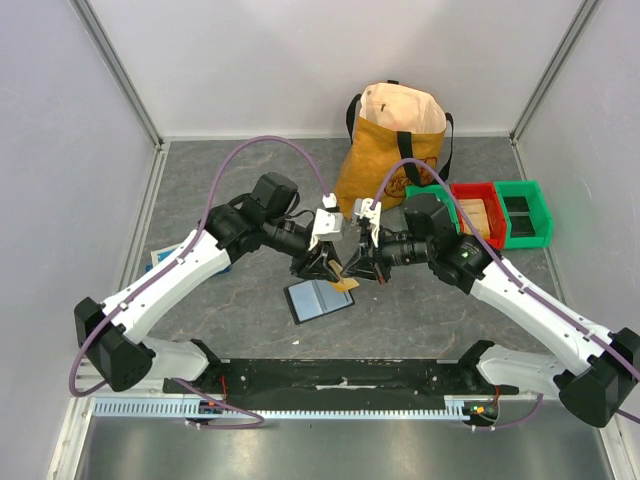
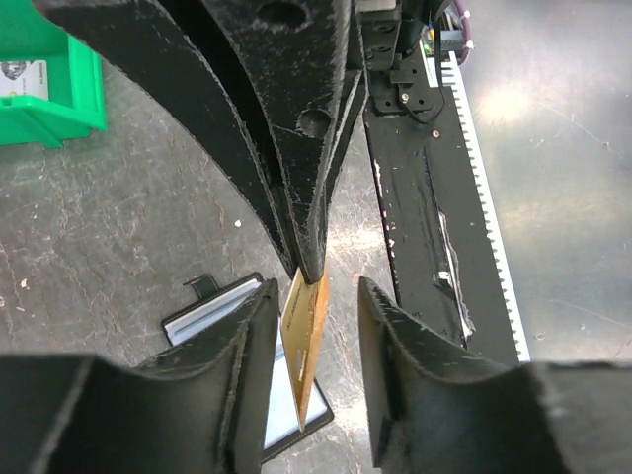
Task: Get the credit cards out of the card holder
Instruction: Remove the credit card from the card holder.
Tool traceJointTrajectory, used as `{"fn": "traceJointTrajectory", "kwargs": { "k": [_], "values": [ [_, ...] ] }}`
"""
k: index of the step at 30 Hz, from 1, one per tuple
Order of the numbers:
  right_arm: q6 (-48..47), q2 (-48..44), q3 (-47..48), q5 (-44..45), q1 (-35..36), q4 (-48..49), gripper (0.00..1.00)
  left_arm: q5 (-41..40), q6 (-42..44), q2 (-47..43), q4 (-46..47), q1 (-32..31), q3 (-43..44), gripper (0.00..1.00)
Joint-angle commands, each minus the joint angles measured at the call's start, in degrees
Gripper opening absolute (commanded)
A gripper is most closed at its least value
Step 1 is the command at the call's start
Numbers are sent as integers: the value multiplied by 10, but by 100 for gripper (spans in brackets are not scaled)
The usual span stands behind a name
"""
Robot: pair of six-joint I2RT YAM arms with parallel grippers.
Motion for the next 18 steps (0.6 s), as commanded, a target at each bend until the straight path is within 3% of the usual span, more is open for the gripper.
{"fn": "traceJointTrajectory", "kwargs": {
  "k": [1, 4, 6, 12, 18],
  "values": [
    [-21, 7, 35, -17, 1, -8, 0, 36, -7, 11, 20, 0, 0, 40],
    [-25, 11, 38, -15, 1, -10, 0, 38, -7, 1, 24, 1, -5, 23],
    [-29, 14, 41, -15, 1, -10, 0, 34, -14, -5, 31, 1, -9, 2],
    [-14, 9, 36, 46, -4, -2, 13, -1, -53, -39, 77, 4, -32, 2],
    [86, -22, 1, 78, -33, 91, 54, -124, -186, -94, 210, 13, -92, 2]
  ]
}}
